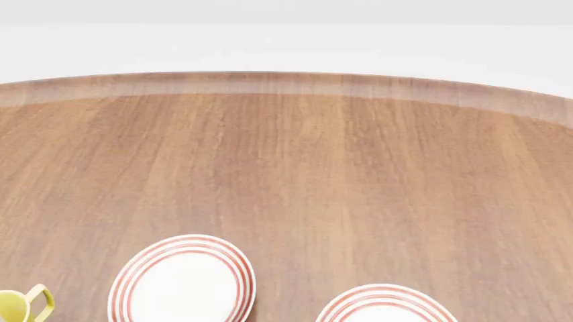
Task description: Put the white mug on the left plate.
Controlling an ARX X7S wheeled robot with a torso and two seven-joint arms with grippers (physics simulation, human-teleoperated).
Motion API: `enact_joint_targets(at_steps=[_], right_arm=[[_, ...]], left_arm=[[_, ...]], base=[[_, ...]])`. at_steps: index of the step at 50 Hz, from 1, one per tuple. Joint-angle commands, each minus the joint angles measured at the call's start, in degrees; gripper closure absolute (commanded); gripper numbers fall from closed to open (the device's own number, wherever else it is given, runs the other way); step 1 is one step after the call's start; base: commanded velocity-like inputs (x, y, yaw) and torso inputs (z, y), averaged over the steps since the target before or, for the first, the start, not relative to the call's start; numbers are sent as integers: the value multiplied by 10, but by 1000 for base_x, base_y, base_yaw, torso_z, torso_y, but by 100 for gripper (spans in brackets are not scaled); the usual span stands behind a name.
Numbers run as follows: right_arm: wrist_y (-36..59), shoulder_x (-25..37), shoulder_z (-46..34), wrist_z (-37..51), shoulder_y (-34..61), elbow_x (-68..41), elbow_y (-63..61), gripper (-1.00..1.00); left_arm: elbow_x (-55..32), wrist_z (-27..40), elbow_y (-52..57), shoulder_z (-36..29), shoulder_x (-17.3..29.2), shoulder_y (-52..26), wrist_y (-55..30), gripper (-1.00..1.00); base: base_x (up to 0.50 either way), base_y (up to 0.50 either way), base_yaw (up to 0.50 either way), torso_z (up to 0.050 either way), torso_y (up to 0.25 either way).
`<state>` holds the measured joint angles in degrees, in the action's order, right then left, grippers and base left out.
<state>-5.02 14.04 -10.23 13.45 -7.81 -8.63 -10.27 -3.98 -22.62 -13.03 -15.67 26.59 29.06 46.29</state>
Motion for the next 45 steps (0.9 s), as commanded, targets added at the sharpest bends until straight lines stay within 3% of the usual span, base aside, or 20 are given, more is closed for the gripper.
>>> enact_joint_targets(at_steps=[1, 24, 45], right_arm=[[-1, 2, -2, 2, 2, -2, 4, -100], [-2, 7, -8, 9, 2, -2, 2, -100], [-1, 11, -11, 16, 2, -4, 0, -100]], left_arm=[[-6, -12, -52, -15, -14, -23, 34, -100], [-40, -51, -173, -40, -41, -81, 98, -100], [21, -32, -131, -34, -28, -94, 26, -100]], base=[[0, 0, 0, 0, 0], [0, 0, 0, 0, 0], [0, 0, 0, 0, 0]])
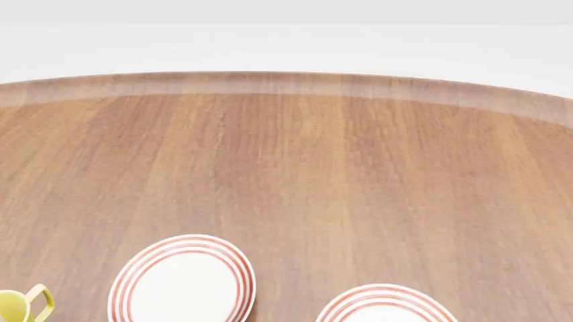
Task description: Put the white mug on the left plate.
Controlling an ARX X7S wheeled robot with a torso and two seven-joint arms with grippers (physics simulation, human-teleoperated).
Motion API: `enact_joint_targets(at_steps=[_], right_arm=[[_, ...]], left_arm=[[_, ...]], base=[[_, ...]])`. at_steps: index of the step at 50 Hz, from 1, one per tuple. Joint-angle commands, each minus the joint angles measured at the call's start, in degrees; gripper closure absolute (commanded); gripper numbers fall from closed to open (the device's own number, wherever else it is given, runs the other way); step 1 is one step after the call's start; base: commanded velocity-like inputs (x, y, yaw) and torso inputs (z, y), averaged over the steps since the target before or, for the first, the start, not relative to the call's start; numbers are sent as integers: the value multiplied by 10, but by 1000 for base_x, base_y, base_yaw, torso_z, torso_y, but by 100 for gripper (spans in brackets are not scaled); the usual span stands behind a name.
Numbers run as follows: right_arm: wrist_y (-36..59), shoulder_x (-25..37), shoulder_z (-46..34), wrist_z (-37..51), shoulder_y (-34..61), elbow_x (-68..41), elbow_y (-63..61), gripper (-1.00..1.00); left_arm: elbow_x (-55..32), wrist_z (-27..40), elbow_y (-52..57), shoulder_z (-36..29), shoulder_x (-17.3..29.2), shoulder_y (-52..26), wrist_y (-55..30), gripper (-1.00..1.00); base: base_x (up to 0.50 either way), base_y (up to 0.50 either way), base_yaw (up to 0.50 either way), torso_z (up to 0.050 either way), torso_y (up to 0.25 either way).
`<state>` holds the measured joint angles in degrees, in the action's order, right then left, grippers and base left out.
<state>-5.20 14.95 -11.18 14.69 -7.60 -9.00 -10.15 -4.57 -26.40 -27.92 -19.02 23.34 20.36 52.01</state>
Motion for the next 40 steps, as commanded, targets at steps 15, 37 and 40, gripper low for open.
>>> enact_joint_targets(at_steps=[15, 37, 40], right_arm=[[-2, 3, -7, 7, 4, 0, 6, -100], [2, 7, -14, 11, 8, 0, 6, -100], [2, 7, -15, 12, 8, 0, 5, -100]], left_arm=[[45, 11, 30, -6, 6, -7, -39, -100], [17, 8, 60, -9, 17, 10, -28, 100], [24, 16, 83, -5, 22, 30, -16, 100]], base=[[0, 0, 0, 0, 0], [0, 0, 0, 0, 0], [0, 0, 0, 0, 0]])
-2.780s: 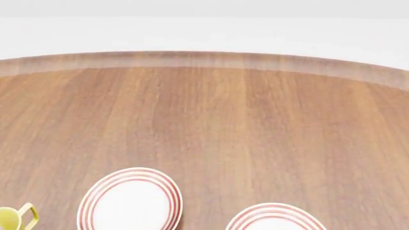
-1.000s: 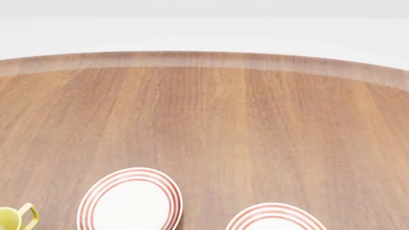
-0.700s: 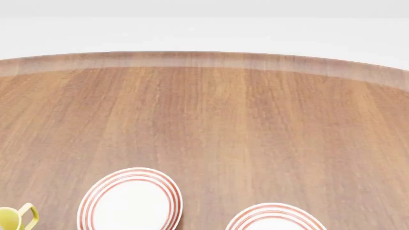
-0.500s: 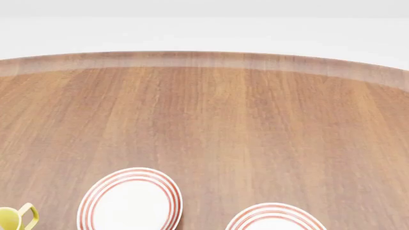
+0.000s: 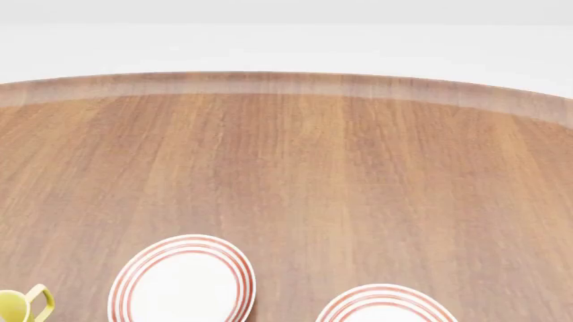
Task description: Put the white mug on the left plate.
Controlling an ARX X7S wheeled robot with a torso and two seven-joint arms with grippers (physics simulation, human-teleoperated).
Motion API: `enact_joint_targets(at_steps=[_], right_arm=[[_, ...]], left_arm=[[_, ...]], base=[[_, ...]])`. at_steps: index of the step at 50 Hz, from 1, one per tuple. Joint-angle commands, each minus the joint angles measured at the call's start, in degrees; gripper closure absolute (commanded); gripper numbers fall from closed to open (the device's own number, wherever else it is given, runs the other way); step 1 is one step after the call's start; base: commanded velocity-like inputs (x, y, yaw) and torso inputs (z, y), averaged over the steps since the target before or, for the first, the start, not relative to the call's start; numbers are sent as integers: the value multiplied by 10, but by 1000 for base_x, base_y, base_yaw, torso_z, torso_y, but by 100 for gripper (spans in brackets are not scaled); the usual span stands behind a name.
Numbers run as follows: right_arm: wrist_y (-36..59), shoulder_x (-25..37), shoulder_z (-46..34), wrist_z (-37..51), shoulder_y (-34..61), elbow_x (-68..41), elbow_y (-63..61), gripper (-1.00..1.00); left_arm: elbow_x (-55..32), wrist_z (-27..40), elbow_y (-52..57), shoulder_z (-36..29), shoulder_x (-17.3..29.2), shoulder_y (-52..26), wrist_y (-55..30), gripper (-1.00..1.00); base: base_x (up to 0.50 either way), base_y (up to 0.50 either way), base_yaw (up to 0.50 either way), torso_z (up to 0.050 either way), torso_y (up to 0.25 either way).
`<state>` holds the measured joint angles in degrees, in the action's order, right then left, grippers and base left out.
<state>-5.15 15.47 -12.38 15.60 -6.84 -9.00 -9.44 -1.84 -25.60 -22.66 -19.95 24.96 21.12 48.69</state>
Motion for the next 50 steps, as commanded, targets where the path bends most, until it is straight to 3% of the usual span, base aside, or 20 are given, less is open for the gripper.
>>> enact_joint_targets(at_steps=[1, 3, 6, 28, 32, 41, 50], right_arm=[[1, 2, -3, 2, 1, -1, -1, -100], [1, 3, -4, 3, 1, -1, -1, -100], [-2, 3, -4, 2, 1, -1, 1, -100], [-2, 7, -7, 8, -1, -5, -3, -100], [-3, 8, -8, 8, 1, -5, 0, -100], [-3, 9, -11, 10, 2, -5, 1, -100], [-3, 10, -12, 12, 2, -6, 0, -100]], left_arm=[[-1, 12, 34, 7, 6, 29, 24, 100], [-8, 18, 93, 14, 23, 55, -2, 100], [-3, 22, 31, 15, 9, 43, 50, 100], [-11, 51, 127, 105, 13, 149, 112, 100], [-31, 25, 150, 133, 2, 170, 112, 100], [-111, -197, 222, 272, -126, 209, 112, 100], [-163, -238, 261, 305, -153, 215, 97, 100]], base=[[0, 0, 0, 0, 0], [0, 0, 0, 0, 0], [0, 0, 0, 0, 0], [0, 0, 0, 0, 0], [0, 0, 0, 0, 0], [0, 0, 0, 0, 0], [0, 0, 0, 0, 0]])
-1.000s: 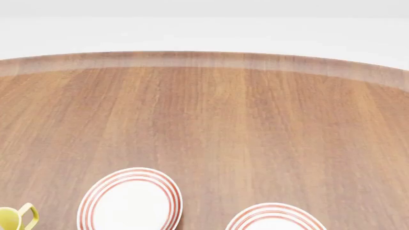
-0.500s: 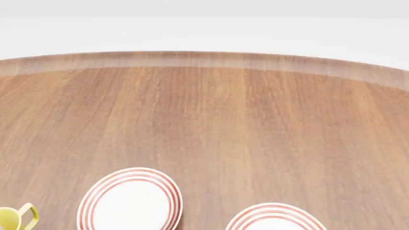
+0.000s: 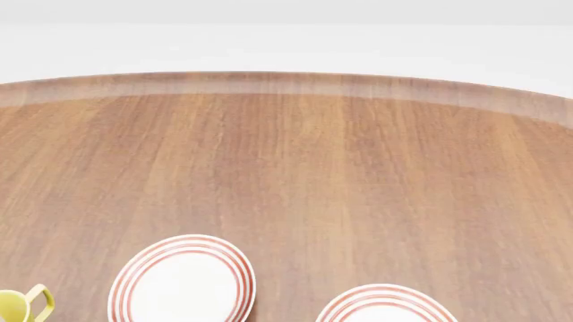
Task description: Put the white mug on the left plate.
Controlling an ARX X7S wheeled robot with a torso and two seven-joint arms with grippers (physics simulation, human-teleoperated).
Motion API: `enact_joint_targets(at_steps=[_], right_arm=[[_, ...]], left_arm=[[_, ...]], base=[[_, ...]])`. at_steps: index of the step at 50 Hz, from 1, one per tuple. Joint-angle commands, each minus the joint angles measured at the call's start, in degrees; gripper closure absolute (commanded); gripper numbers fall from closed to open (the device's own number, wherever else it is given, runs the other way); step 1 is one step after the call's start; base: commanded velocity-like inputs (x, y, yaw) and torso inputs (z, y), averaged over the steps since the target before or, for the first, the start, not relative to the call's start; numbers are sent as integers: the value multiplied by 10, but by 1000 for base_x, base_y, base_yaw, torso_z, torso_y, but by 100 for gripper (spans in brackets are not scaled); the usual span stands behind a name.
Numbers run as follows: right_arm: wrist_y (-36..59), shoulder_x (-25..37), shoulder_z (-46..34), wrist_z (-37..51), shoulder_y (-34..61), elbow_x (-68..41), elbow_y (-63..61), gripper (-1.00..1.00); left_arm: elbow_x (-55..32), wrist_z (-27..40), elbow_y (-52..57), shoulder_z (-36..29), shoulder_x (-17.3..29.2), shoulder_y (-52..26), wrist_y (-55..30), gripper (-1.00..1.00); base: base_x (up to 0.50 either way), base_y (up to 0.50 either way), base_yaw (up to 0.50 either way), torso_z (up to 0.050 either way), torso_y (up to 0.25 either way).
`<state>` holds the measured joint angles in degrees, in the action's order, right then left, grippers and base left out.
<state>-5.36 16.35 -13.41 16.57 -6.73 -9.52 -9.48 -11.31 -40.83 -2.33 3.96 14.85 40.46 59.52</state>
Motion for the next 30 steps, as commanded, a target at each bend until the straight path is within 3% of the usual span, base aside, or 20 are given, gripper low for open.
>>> enact_joint_targets(at_steps=[1, 9, 10, 17, 20, 30], right_arm=[[-1, 2, -2, 2, 1, -2, 1, -100], [-4, 4, -2, 3, -1, -4, 1, -100], [-3, 4, -2, 3, -1, -4, 0, -100], [-2, 4, -6, 3, 2, -3, 3, -100], [-2, 4, -6, 5, 3, -2, 4, -100], [-3, 6, -8, 5, 4, -5, 5, -100]], left_arm=[[-80, -76, 66, 69, -54, 19, -21, 100], [-99, -59, 81, 77, -53, 5, -56, 100], [-113, -32, 105, 80, -48, 0, -101, 100], [-126, 11, 120, 94, -48, -26, -147, 100], [-77, 47, 97, 116, -73, -63, -150, 100], [-104, 66, 102, 100, -65, -89, -192, 100]], base=[[0, 0, 0, 0, 0], [0, 0, 0, 0, 0], [0, 0, 0, 0, 0], [0, 0, 0, 0, 0], [0, 0, 0, 0, 0], [0, 0, 0, 0, 0]])
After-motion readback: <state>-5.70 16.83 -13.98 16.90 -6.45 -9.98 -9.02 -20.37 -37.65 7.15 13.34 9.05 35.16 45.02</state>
